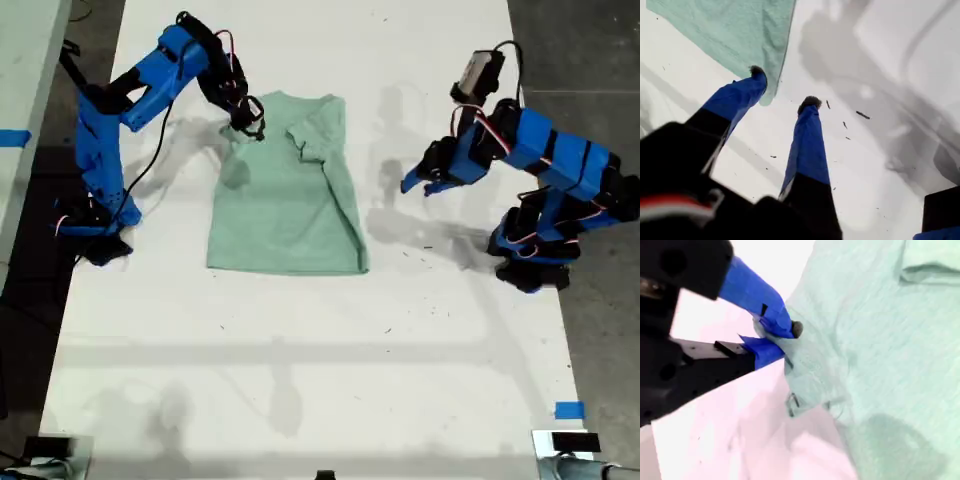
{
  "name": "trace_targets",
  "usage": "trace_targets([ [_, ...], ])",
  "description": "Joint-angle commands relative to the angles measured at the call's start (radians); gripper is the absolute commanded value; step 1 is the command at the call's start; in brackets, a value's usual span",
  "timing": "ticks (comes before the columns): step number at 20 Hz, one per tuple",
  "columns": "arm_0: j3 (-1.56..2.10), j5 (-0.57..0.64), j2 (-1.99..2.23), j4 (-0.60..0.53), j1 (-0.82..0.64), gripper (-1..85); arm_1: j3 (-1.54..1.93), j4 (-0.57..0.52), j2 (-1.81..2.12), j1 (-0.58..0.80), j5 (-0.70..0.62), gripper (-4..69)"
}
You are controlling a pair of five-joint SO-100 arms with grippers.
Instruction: Fold t-shirt
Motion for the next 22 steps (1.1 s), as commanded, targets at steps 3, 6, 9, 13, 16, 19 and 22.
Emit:
trace_targets([
  [3, -0.081, -0.048, 0.055, -0.181, 0.12, -0.1, 0.012, -0.021, 0.051, -0.02, 0.026, 17.9],
  [6, -0.11, -0.087, -0.003, -0.262, 0.141, -0.1, 0.02, -0.025, 0.054, -0.029, 0.038, 17.9],
  [9, -0.115, -0.1, -0.074, -0.345, 0.156, -0.1, 0.034, -0.026, 0.06, -0.043, 0.054, 17.9],
  [13, -0.117, -0.08, -0.183, -0.405, 0.175, 4.9, 0.067, -0.035, 0.087, -0.048, 0.067, 17.8],
  [16, -0.118, -0.031, -0.167, -0.42, 0.212, 24.5, 0.077, -0.051, 0.089, -0.049, 0.067, 17.8],
  [19, -0.118, 0.012, -0.008, -0.342, 0.258, 26.7, 0.077, -0.052, 0.089, -0.051, 0.066, 18.8],
  [22, -0.112, 0.026, 0.206, -0.15, 0.304, 26.7, 0.081, -0.052, 0.087, -0.051, 0.057, 20.1],
])
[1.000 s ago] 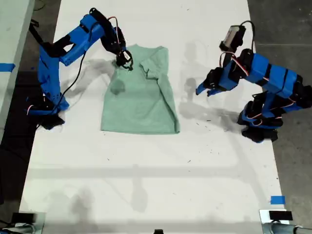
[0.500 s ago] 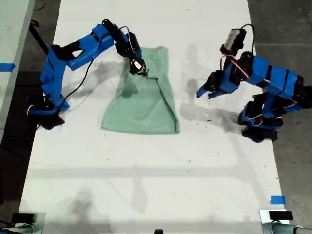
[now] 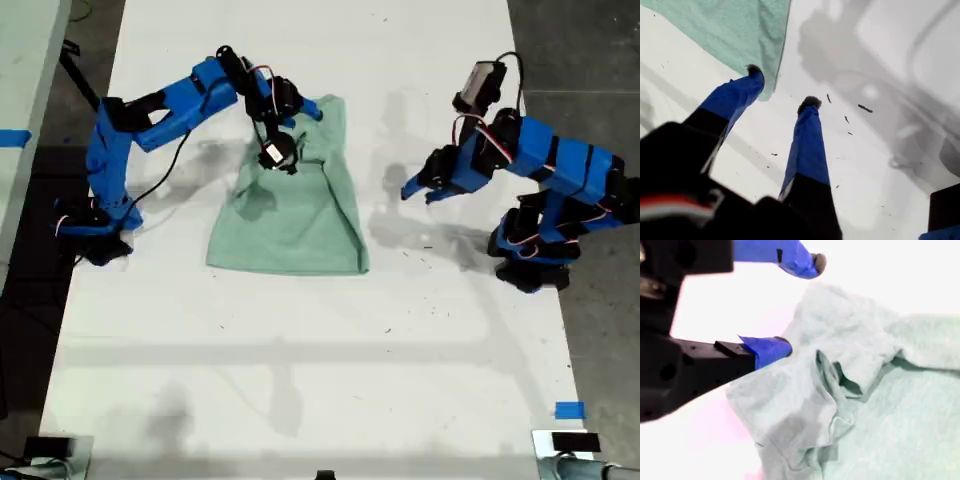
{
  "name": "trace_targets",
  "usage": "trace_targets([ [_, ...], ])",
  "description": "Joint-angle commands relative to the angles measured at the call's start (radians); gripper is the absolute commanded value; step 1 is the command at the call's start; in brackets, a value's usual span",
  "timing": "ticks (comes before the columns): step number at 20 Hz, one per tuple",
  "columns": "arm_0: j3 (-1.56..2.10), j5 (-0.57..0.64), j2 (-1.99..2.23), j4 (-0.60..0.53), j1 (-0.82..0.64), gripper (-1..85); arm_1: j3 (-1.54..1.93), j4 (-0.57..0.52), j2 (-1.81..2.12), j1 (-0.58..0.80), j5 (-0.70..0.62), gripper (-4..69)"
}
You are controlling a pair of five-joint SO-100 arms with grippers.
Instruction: Fold t-shirt
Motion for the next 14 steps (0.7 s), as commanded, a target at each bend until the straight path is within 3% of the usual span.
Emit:
trace_targets([
  [1, -0.044, 0.017, 0.256, 0.184, 0.064, 26.6, -0.003, -0.023, 0.034, -0.011, -0.012, 20.1],
  [4, 0.026, 0.017, 0.388, 0.391, 0.144, 26.4, -0.002, -0.055, 0.017, -0.032, -0.037, 22.2],
  [6, 0.118, 0.005, 0.456, 0.457, 0.21, 26.4, -0.005, -0.089, -0.009, -0.055, -0.052, 25.3],
  [10, 0.328, -0.08, 0.6, 0.453, 0.336, 26.2, -0.014, -0.153, -0.075, -0.1, -0.052, 26.6],
  [14, 0.571, -0.17, 0.729, 0.353, 0.426, 25.6, -0.029, -0.21, -0.164, -0.149, -0.034, 27.3],
])
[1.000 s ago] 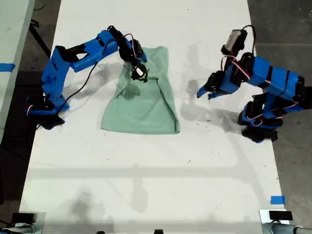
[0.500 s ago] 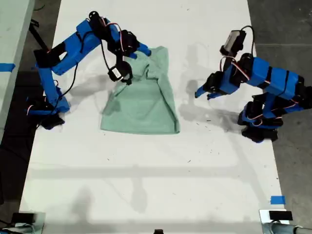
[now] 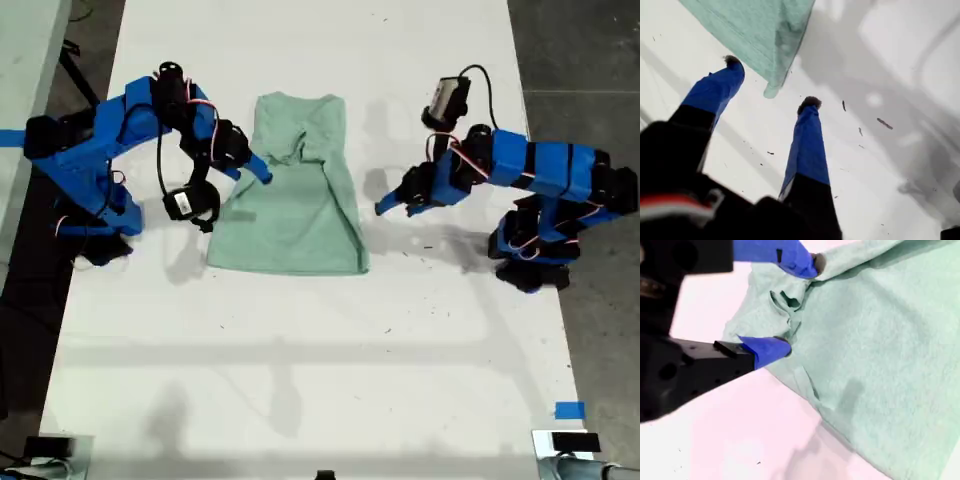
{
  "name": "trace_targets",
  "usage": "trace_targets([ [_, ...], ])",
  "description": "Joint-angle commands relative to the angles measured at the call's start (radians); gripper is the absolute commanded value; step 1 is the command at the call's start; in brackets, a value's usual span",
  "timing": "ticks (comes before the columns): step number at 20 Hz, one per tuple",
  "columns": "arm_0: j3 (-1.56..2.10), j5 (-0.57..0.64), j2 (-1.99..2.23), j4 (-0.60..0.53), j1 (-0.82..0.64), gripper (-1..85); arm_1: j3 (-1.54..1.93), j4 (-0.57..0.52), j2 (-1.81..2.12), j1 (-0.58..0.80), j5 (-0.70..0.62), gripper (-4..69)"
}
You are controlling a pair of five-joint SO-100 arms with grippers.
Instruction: Fold t-shirt
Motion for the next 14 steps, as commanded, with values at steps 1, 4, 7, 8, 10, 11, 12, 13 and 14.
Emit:
trace_targets([
  [1, 0.094, -0.066, 0.086, -0.066, 0.075, 25.6, -0.034, -0.067, -0.032, -0.04, 0.015, 27.3],
  [4, 0.144, -0.13, 0.087, -0.114, 0.135, 25.6, -0.038, -0.152, -0.13, -0.092, 0.041, 27.6],
  [7, 0.144, -0.158, 0.074, -0.138, 0.17, 25.6, -0.041, -0.245, -0.232, -0.129, 0.067, 28.2],
  [8, 0.144, -0.164, 0.071, -0.141, 0.175, 25.5, -0.04, -0.268, -0.264, -0.132, 0.072, 28.4],
  [10, 0.144, -0.17, 0.066, -0.143, 0.184, 25.5, -0.04, -0.318, -0.328, -0.137, 0.078, 28.5],
  [11, 0.144, -0.172, 0.066, -0.14, 0.186, 25.5, -0.04, -0.342, -0.359, -0.138, 0.078, 28.6],
  [12, 0.144, -0.172, 0.067, -0.135, 0.187, 25.4, -0.04, -0.367, -0.39, -0.14, 0.078, 28.7],
  [13, 0.144, -0.172, 0.072, -0.13, 0.186, 25.4, -0.04, -0.388, -0.426, -0.14, 0.078, 28.8],
  [14, 0.146, -0.172, 0.075, -0.126, 0.186, 25.3, -0.04, -0.408, -0.459, -0.138, 0.078, 27.5],
])
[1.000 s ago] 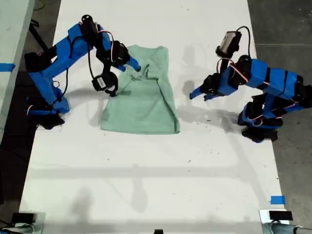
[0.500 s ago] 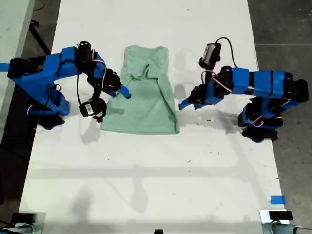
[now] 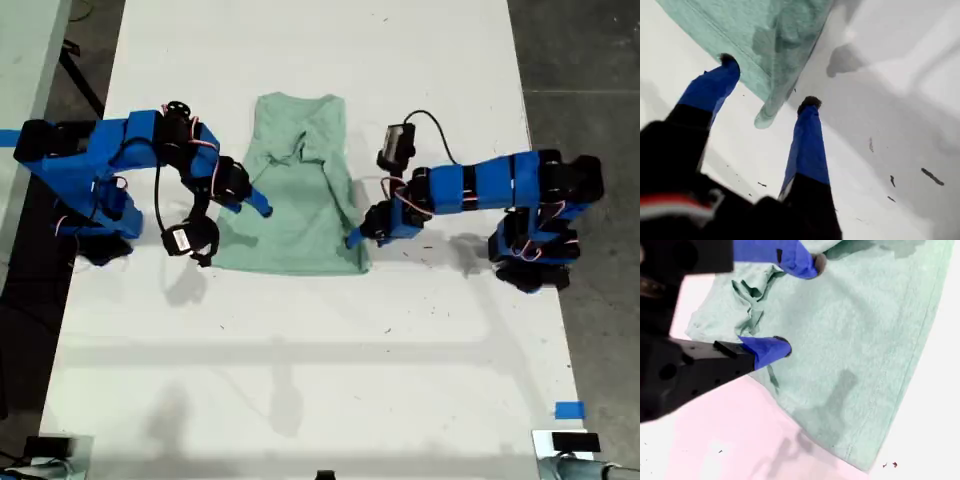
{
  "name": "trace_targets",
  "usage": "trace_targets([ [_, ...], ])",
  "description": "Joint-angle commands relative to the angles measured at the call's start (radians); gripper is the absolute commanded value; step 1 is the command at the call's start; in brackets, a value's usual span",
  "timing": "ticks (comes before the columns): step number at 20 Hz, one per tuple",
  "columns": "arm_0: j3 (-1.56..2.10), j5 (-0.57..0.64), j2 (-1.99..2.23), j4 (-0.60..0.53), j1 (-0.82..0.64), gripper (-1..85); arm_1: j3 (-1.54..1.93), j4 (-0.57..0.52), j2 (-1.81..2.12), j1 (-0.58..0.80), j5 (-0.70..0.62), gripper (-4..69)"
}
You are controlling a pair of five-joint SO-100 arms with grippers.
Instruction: Fold t-shirt
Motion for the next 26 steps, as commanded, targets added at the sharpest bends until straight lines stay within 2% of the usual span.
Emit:
trace_targets([
  [1, -0.006, -0.011, 0.041, 0.002, 0.012, 25.3, -0.038, -0.072, -0.043, -0.011, 0.009, 20.2],
  [2, -0.006, -0.011, 0.044, 0.003, 0.011, 25.2, -0.037, -0.077, -0.057, -0.008, 0.026, 4.4],
  [5, -0.006, -0.011, 0.044, 0.009, 0.009, 25.2, -0.06, -0.049, -0.049, -0.008, 0.018, -0.1],
  [11, -0.008, -0.008, 0.048, 0.003, 0.006, 25.1, -0.298, 0.281, -0.049, -0.057, -0.017, -0.1],
  [13, -0.008, -0.011, 0.054, 0.002, 0.006, 25.1, -0.391, 0.353, -0.069, -0.078, -0.02, -0.1],
  [21, -0.006, -0.012, 0.063, 0.012, 0.014, 24.9, -1.022, 0.41, -0.555, -0.101, -0.04, -0.1],
  [26, 0.009, -0.014, 0.072, 0.012, 0.012, 25.0, -1.065, 0.305, -0.63, -0.121, -0.009, -0.2],
])
